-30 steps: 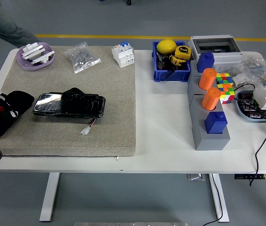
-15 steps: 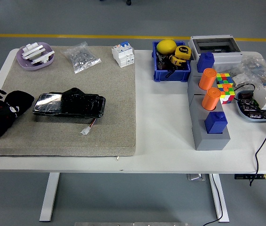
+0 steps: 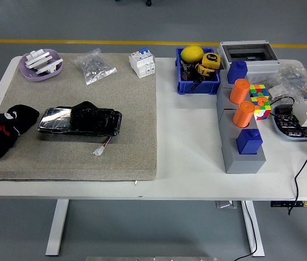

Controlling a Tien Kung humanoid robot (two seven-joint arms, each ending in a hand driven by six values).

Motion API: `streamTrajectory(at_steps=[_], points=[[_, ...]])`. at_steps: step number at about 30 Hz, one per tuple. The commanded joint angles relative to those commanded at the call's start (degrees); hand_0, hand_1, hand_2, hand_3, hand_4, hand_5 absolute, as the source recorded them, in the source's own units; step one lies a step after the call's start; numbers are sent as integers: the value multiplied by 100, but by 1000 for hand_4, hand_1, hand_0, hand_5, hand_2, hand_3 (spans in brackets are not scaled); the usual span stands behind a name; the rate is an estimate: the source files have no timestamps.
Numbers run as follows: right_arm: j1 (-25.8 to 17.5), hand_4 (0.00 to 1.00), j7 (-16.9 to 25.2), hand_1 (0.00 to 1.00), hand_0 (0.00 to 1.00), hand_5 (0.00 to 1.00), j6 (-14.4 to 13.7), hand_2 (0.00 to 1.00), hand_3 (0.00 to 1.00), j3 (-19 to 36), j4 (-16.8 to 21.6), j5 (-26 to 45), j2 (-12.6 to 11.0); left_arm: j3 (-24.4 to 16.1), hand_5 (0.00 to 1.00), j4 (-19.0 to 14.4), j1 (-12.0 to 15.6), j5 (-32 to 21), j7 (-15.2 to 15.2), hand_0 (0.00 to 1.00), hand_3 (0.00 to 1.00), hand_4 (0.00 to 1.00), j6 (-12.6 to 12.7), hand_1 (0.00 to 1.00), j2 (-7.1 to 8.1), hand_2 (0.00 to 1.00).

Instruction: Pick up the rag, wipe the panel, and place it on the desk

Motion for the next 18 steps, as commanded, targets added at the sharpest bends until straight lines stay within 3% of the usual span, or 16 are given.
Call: streamTrajectory(at_steps=[2,5,7,8,12,13,14,18], points=[[-5,998,-4,673,708,537,-1,692,633,0,-1,-10,3,-174,624,-234,101,-80,-39,470,695,998,7,626,-4,661],[0,998,5,673,708,537,0,692,633,-14,-5,-4,7,-433,624,-593,262,-381,-224,470,695,998,57,626,-7,661],[3,998,25,673,708,537,-7,692,633,-41,-10,33,8,-645,624,-898,405,-813,-510,470,695,998,97,626,-20,661],[3,998,32,673,708,536,-6,692,632,-55,-10,47,8,-726,693,-1028,464,-1007,-650,468,677,998,104,617,-28,646],[-10,998,60,673,708,536,-6,692,632,-106,-16,115,22,-1030,693,-1501,667,-1865,-1283,468,677,998,46,617,-67,646],[-13,998,70,673,708,536,-5,692,632,-123,-18,136,31,-1091,693,-1585,710,-2126,-1429,468,677,998,15,617,-75,646],[-17,998,76,673,708,536,-6,692,632,-133,-21,149,41,-1141,622,-1655,752,-2349,-1548,462,655,963,-43,594,-87,629],[-29,998,138,673,708,536,0,692,632,-256,-19,269,81,-1397,622,-1894,965,-3316,-2064,462,655,963,-429,594,-213,629]])
